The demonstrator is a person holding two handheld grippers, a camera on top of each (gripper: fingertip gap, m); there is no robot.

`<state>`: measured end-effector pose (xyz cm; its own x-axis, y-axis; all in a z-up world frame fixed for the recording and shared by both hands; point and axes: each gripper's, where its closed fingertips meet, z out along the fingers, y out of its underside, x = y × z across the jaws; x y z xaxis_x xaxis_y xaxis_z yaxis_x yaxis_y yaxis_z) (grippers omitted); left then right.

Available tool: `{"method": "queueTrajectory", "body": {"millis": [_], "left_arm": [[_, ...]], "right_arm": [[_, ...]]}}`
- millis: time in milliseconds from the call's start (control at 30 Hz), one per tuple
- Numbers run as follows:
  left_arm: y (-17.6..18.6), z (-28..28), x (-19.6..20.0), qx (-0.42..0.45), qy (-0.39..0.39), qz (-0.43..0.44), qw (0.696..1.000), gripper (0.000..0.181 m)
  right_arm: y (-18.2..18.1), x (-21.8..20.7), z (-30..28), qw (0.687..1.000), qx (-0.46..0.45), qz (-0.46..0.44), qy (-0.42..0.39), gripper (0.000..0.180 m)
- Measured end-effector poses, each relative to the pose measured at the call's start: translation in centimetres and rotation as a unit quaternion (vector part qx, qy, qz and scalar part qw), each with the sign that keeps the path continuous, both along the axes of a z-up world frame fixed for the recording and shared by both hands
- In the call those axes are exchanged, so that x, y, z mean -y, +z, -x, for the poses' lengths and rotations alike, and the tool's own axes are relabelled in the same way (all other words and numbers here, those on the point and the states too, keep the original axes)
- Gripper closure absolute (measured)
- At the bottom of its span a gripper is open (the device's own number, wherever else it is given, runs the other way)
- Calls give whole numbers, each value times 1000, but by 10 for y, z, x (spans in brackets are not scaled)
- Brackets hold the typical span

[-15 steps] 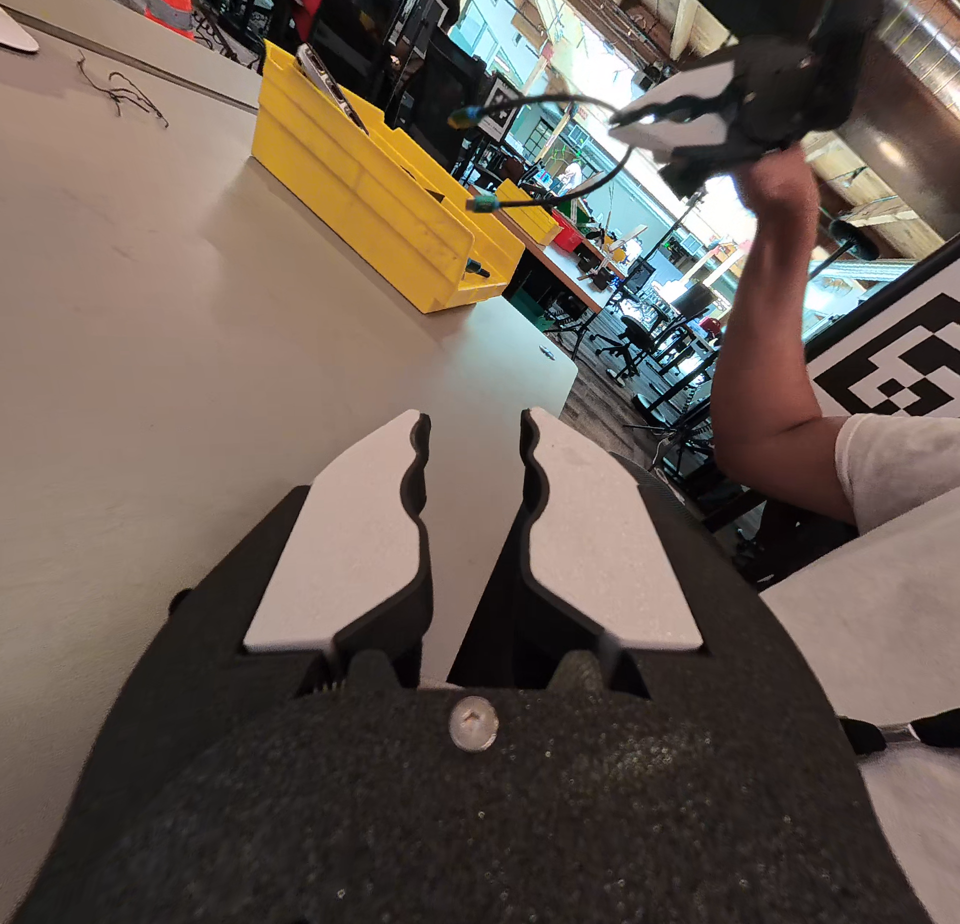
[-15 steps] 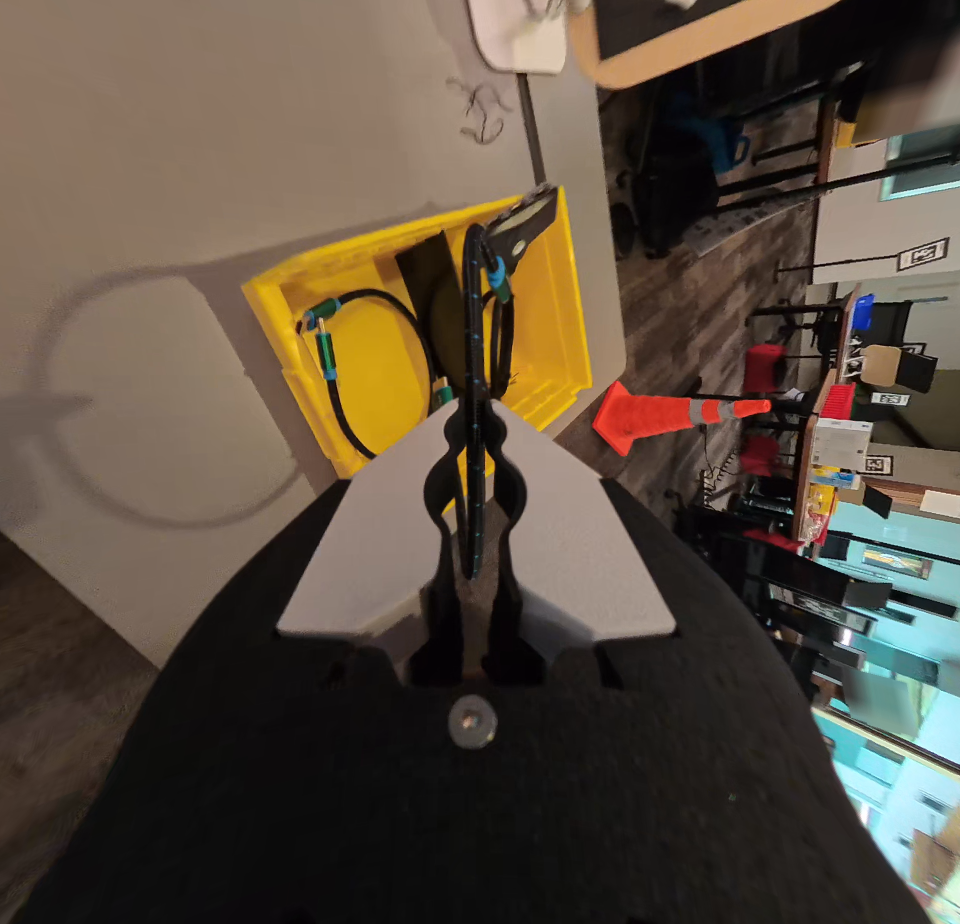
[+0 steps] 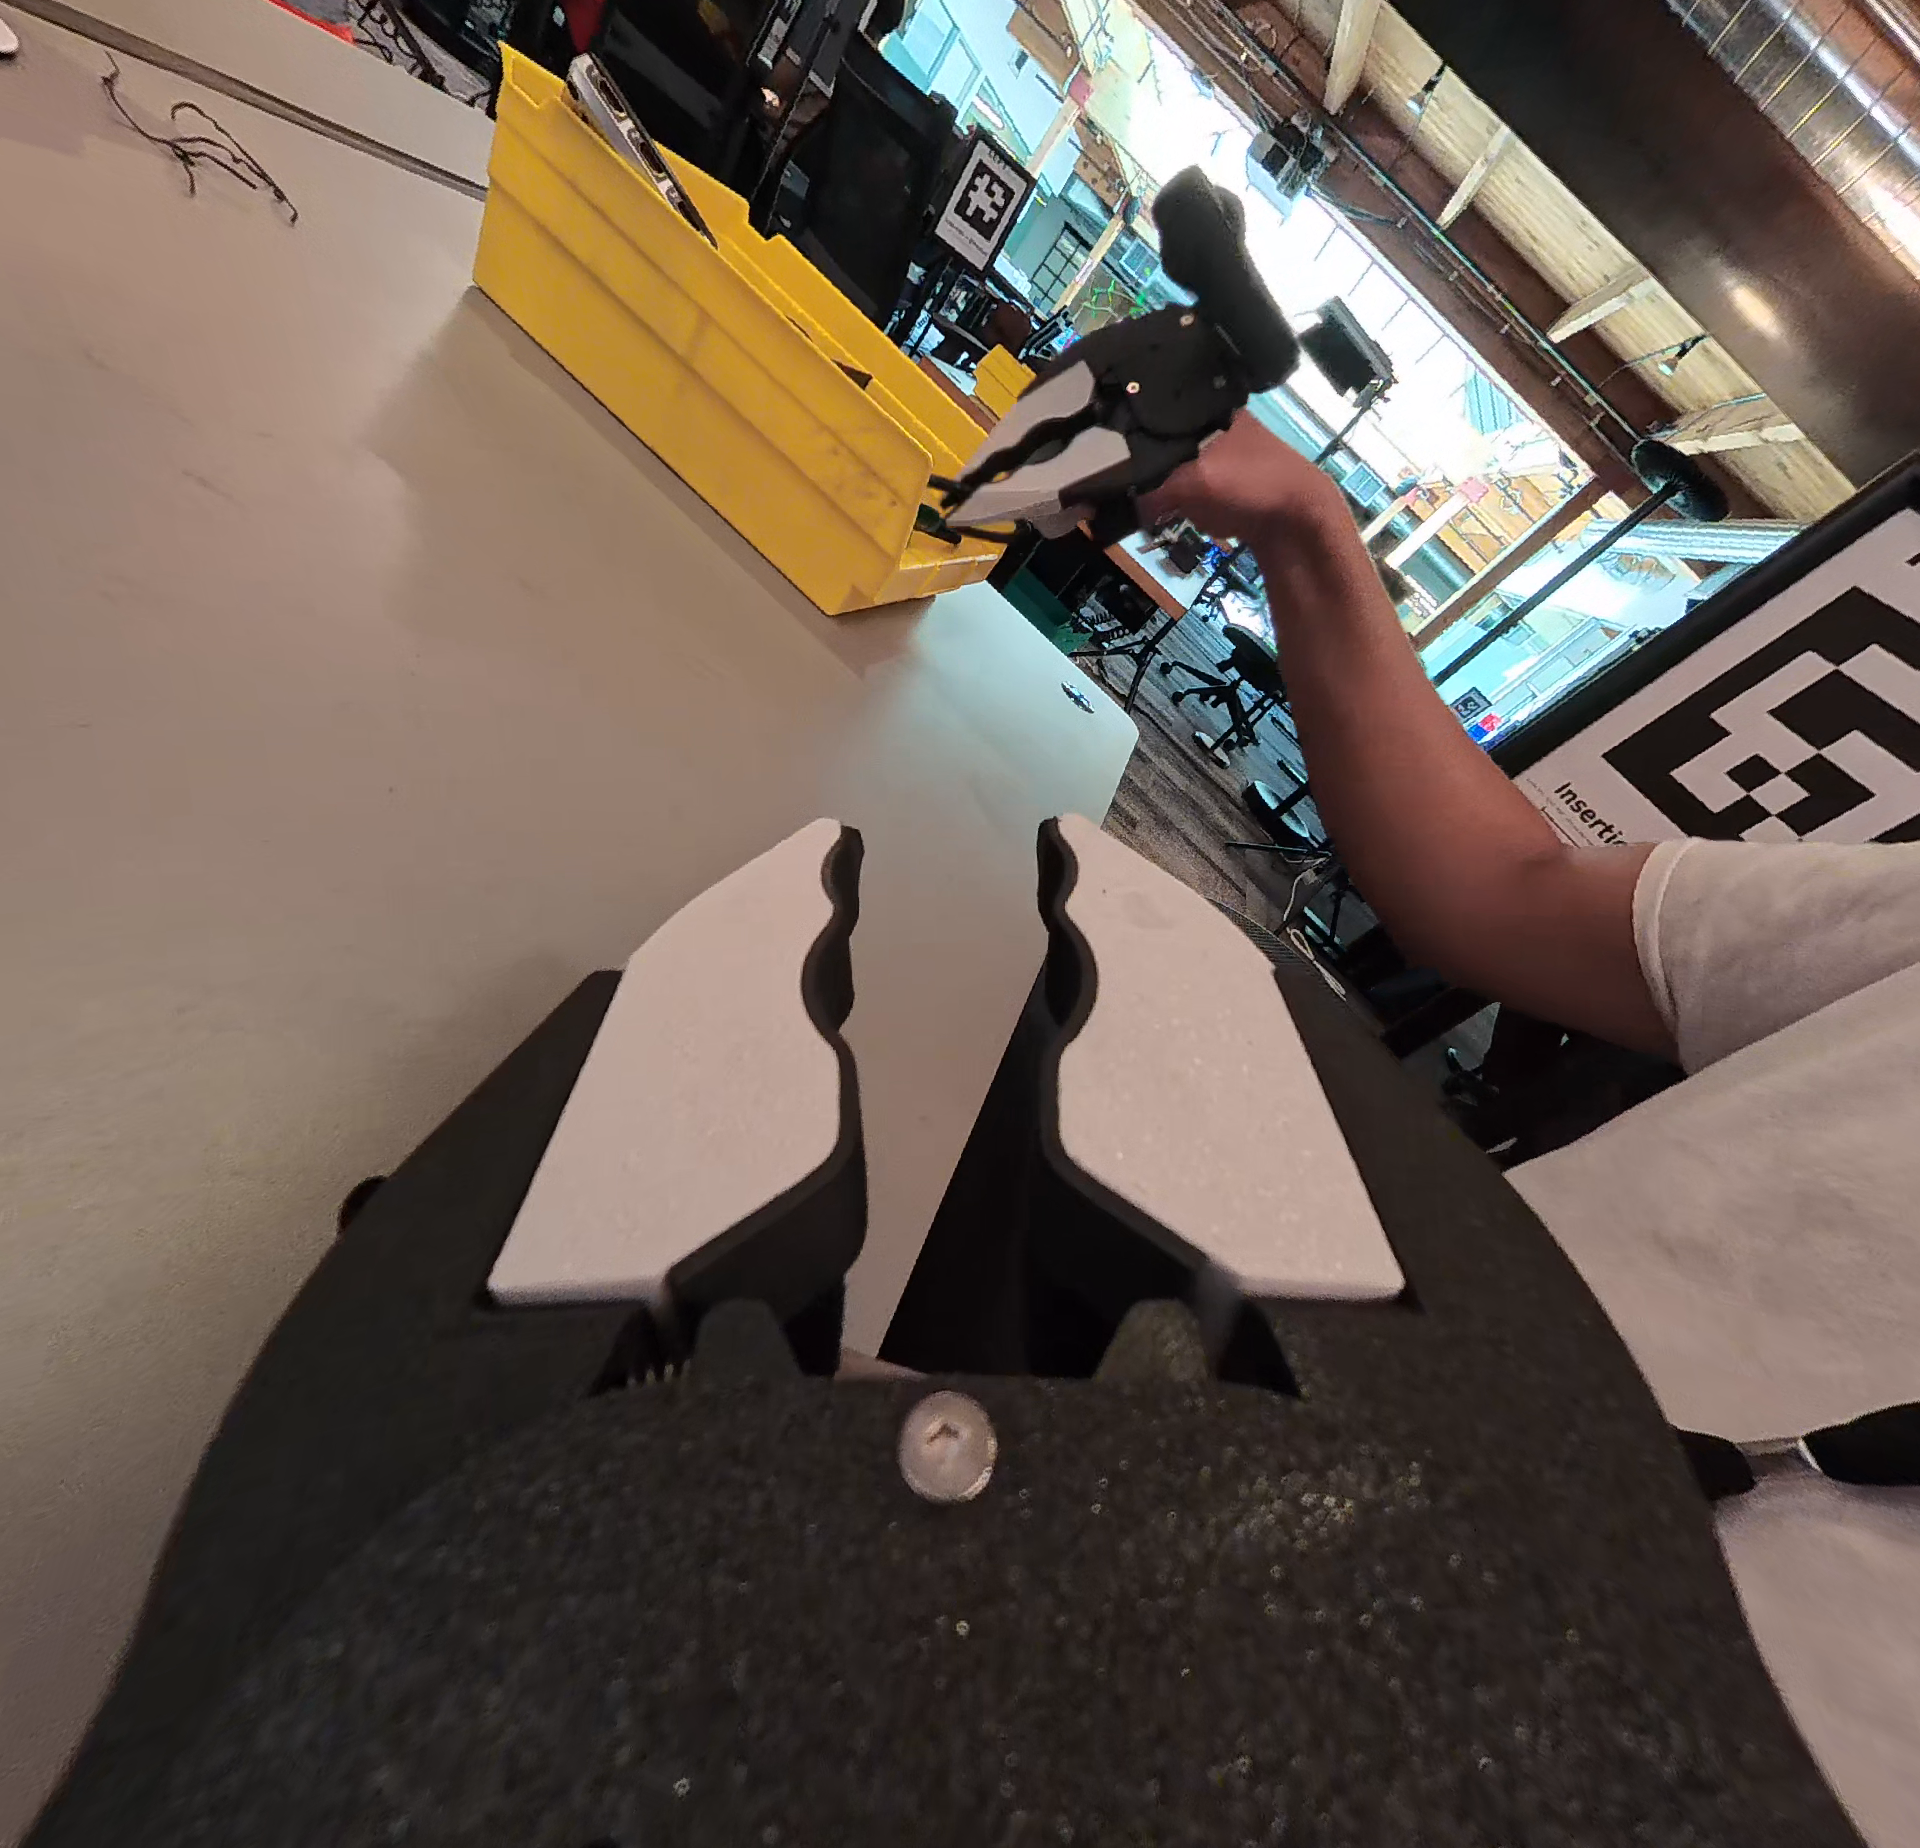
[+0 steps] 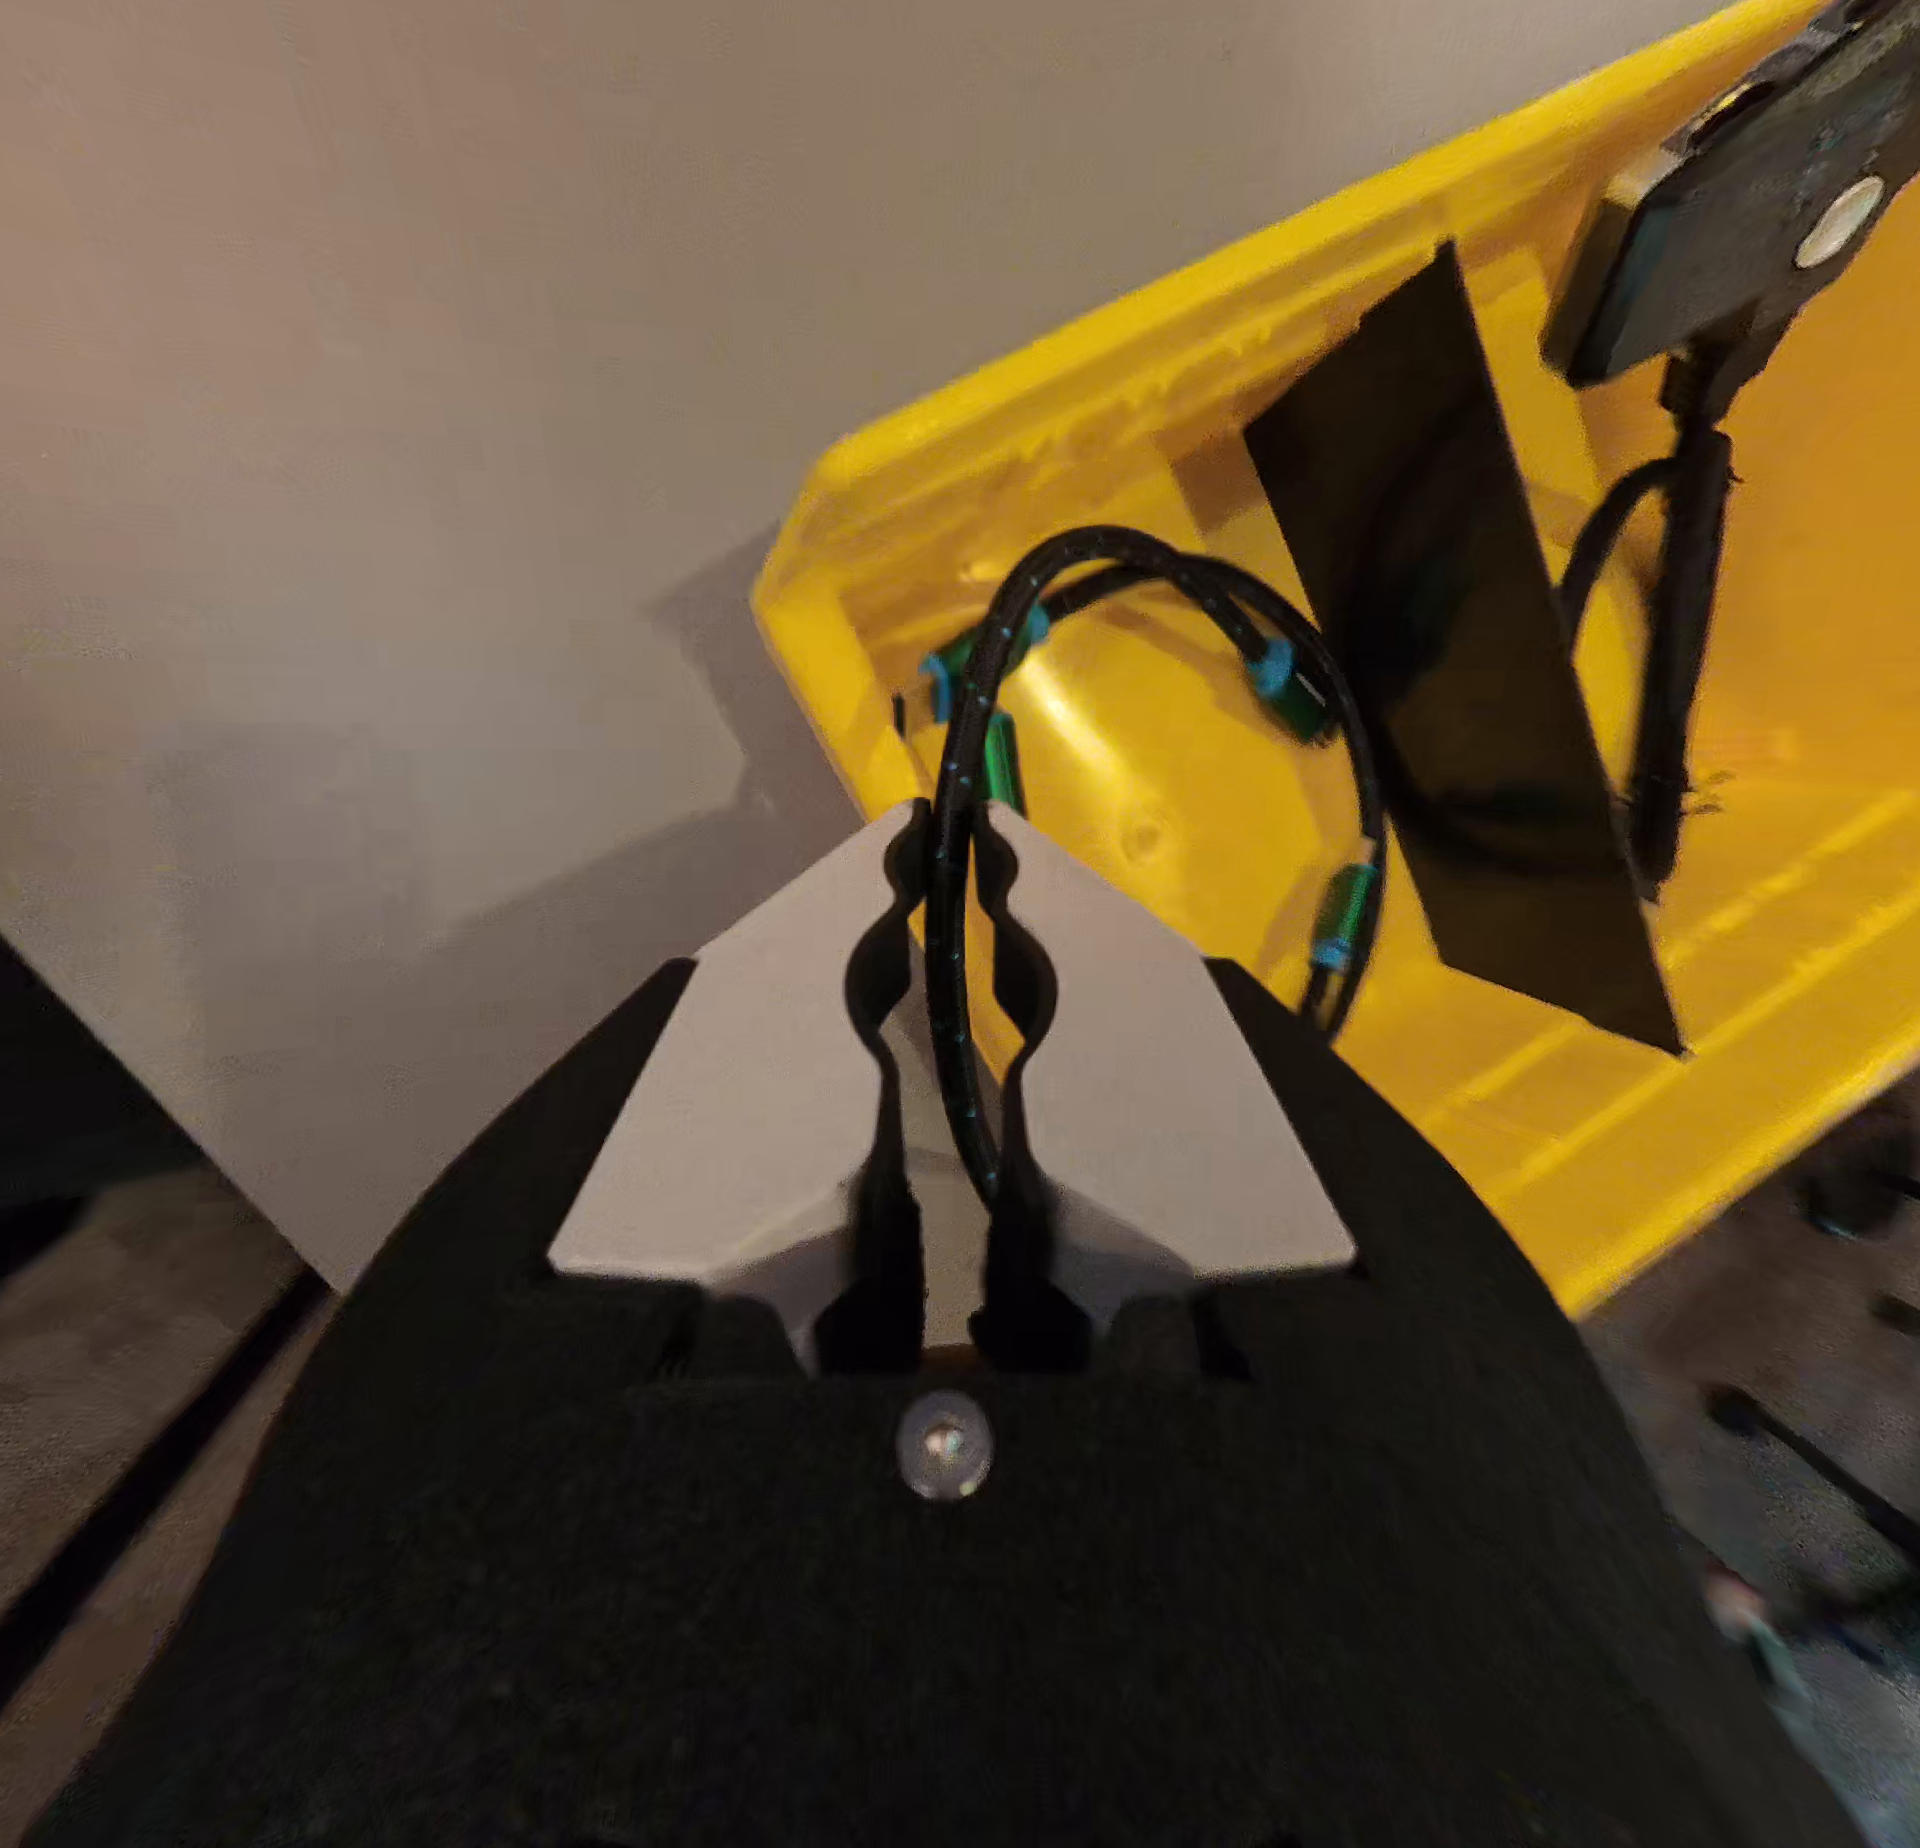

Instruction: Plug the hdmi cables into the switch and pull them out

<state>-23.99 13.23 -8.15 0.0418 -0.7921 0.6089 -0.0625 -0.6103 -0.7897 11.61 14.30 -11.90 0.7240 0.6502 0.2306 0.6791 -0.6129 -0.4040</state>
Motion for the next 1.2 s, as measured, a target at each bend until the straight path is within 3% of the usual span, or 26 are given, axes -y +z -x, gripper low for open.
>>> {"method": "queueTrajectory", "body": {"millis": [100, 333, 500, 633, 733, 833, 933, 1033, 1200], "left_arm": [[-2, -1, 2, -4, -5, 0, 1000, 148], [-5, -1, 5, -19, -8, -16, 1000, 148], [-8, 1, 3, -40, 1, -46, 998, 148], [-16, 2, 0, -77, 16, -96, 992, 145], [-20, 0, -1, -100, 27, -142, 985, 141], [-22, -1, -1, -113, 35, -175, 977, 135], [-10, 2, 0, -94, 35, -184, 978, 131], [7, 14, -12, -81, 39, -186, 978, 127], [44, 63, -86, -118, 73, -183, 973, 129]], "right_arm": [[-5, -8, 13, 997, -78, 12, -19, 164], [-13, -8, 23, 987, -153, 6, -38, 140], [50, 4, 13, 972, -164, -143, -85, 134], [87, 21, 51, 919, -241, -285, -125, 133], [63, 33, 134, 880, -362, -289, -101, 133], [28, 48, 211, 864, -445, -235, -29, 134], [6, 52, 232, 898, -395, -194, 12, 133], [-2, 47, 226, 904, -368, -217, 13, 133], [-14, 49, 225, 912, -362, -193, 10, 133]]}}
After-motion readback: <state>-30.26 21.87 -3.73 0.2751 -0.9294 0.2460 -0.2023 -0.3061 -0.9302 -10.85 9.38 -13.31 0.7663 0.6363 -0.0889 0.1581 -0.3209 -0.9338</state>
